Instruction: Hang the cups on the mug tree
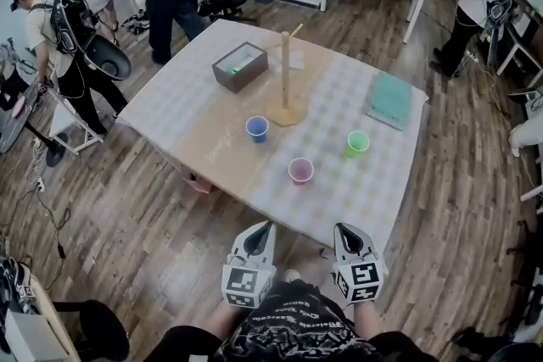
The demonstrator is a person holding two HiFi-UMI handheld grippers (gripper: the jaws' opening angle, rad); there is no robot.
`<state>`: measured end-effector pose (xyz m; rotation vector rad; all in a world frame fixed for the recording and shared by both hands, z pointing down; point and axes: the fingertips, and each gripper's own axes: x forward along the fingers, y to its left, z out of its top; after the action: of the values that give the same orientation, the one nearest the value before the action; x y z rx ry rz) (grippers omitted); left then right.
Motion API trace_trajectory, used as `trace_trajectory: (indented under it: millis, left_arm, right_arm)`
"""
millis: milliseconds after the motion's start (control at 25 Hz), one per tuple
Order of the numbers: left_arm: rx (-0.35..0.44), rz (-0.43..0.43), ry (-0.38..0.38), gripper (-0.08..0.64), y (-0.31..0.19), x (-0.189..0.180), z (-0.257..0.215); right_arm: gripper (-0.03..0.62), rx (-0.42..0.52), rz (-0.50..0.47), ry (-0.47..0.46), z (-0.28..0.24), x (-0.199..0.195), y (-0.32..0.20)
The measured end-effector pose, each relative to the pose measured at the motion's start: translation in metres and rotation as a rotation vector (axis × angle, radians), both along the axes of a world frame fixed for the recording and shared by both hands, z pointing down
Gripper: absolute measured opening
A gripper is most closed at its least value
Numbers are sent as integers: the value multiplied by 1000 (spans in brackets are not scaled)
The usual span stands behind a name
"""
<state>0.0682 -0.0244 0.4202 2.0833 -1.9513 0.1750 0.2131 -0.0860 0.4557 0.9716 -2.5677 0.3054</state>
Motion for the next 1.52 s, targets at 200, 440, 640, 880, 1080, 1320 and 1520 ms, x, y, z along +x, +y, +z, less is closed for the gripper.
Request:
trace_trajectory:
  millis: [200, 440, 640, 880, 1080, 1320, 1520]
  left_arm:
    - [-16, -5, 35, 18, -31, -19, 14]
    - [-13, 52, 58, 18, -97, -61, 17]
    - [-19, 132, 61, 18, -118, -93, 20]
    - [-5, 260, 48, 18, -19, -91, 47]
    - [-14, 366, 37, 18, 1, -97, 56]
    - [-23, 439, 44, 18, -25, -106, 59]
    - [-31, 442, 49, 18, -31, -102, 59]
  right_arm:
    - [11, -16, 54, -18, 8, -5, -28]
    - [11, -30, 187, -34, 9, -19, -83]
    - [11, -41, 304, -53, 9, -34, -93]
    - [11, -50, 480, -64, 38, -7, 25]
    - [11, -61, 629, -70, 45, 8, 57]
    - [21, -79, 699, -57, 43, 15, 27]
    - [70, -148, 707, -61, 46, 37, 4]
